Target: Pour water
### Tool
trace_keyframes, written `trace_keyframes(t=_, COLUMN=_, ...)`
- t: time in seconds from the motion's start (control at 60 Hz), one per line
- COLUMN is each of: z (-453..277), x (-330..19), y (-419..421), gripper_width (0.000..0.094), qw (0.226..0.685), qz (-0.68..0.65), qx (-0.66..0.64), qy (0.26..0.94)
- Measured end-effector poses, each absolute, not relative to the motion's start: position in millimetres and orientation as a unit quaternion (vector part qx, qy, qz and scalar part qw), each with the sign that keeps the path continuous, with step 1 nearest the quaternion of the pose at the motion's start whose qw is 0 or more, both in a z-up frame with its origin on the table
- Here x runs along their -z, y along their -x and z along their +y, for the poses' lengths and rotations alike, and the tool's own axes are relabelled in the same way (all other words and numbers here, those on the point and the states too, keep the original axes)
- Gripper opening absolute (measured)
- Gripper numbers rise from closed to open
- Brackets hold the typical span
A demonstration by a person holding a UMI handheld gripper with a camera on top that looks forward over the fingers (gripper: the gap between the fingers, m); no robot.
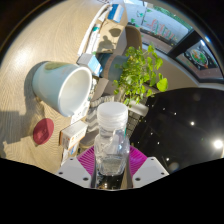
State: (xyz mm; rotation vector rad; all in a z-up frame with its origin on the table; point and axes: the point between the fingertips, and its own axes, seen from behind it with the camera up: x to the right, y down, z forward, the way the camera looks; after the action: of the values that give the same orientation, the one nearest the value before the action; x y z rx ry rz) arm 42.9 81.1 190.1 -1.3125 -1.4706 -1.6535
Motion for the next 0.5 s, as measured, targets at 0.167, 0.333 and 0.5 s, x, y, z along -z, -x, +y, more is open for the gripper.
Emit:
trace_keyframes(t=0.167, z=69.5, x=-223.1, y=-62.2, gripper_width=0.0408, qw=0.374, qz=-0.440, qx=0.536, qy=0.617)
trace_keyframes(t=0.333, z=61.3, x=-215.7, y=-88.0, gripper_width=0.0408, qw=0.454, qz=-0.305, qx=0.394, qy=0.738)
trace_keyframes(t=0.5, z=59.0, x=-138.1, y=-90.2, gripper_width=0.0414, qw=0.485, qz=-0.161, qx=0.195, qy=0.837)
